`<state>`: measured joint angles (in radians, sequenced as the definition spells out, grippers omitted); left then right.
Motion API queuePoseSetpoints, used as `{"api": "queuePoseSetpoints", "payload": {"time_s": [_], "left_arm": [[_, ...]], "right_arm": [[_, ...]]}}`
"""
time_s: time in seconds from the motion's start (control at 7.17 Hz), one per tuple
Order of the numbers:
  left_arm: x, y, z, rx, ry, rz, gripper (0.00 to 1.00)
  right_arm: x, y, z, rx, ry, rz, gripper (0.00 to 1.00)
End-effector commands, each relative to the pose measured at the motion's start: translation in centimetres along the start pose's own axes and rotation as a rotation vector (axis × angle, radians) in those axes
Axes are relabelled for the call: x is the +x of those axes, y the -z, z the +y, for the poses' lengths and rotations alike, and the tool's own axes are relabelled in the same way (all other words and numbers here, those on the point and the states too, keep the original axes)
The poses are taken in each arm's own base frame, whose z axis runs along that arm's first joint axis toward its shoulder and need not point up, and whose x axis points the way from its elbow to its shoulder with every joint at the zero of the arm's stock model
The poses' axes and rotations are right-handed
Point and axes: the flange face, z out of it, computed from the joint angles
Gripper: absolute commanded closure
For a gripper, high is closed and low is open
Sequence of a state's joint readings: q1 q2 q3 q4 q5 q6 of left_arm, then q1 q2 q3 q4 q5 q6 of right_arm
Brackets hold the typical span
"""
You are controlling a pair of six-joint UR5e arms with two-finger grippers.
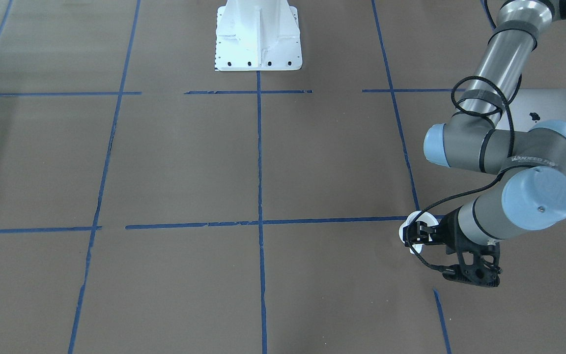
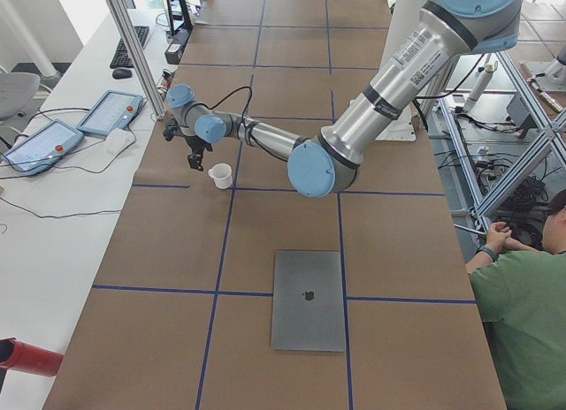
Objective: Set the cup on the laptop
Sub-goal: 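Reach the left gripper forward and down toward the white mug, then close the left gripper on the white mug's rim and lift it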
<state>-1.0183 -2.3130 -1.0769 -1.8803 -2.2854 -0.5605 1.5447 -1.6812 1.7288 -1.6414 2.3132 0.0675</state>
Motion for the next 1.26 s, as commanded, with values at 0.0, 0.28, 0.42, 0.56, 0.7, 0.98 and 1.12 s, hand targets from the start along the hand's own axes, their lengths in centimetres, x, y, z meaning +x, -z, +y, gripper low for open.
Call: {"api": "queuePoseSetpoints", "payload": {"time_s": [0.0,0.28,0.42,0.56,0.7,0.98,1.12], "left_arm": [[0.0,-3.4,0.4,0.001,0.012,-0.033,0.00],[0.4,-5.4,0.9,0.008,-0.010,-0.048,0.00],[0.3,-6.2,1.1,0.008,-0.013,-0.050,0.07],[0.2,-6.1,1.0,0.009,-0.014,-0.050,0.43],[0.2,-6.1,1.0,0.008,-0.021,-0.050,0.86],[-0.8,-3.8,0.1,0.033,0.007,-0.045,1.00],[-2.0,-1.9,-0.6,0.051,0.027,-0.047,1.00]], "right_arm": [[0.0,0.0,0.0,0.000,0.000,0.000,0.00],[0.0,0.0,0.0,0.000,0.000,0.000,0.00],[0.0,0.0,0.0,0.000,0.000,0.000,0.00],[0.0,0.0,0.0,0.000,0.000,0.000,0.00],[0.0,0.0,0.0,0.000,0.000,0.000,0.00],[0.0,0.0,0.0,0.000,0.000,0.000,0.00],[0.0,0.0,0.0,0.000,0.000,0.000,0.00]]}}
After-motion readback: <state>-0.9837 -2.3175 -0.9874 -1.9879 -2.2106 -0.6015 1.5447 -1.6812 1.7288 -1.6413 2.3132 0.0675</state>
